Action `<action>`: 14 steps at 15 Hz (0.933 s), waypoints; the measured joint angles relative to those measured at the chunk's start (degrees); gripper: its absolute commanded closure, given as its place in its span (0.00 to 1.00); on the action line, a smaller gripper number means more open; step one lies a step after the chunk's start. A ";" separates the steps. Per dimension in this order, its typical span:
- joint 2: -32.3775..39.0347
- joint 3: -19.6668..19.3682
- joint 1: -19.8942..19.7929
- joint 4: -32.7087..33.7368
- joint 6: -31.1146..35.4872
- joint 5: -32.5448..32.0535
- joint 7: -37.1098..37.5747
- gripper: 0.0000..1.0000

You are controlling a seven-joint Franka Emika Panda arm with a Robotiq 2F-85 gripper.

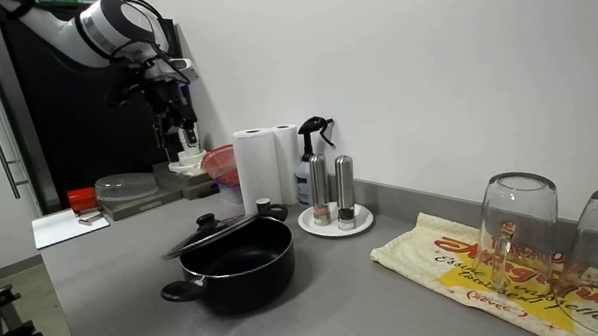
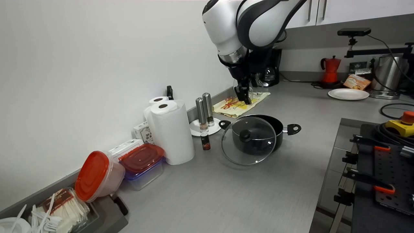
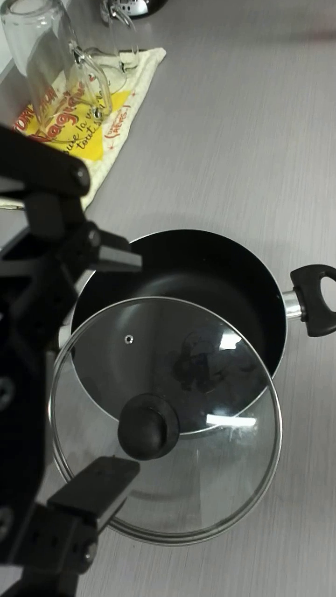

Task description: Remove the lid from the pot.

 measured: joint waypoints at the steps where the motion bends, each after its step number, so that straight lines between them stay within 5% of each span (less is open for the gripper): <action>1: 1.31 -0.42 0.21 0.73 0.38 0.00 0.00 0.00; 14: 15.00 -3.46 4.97 9.19 2.92 1.33 0.00 0.00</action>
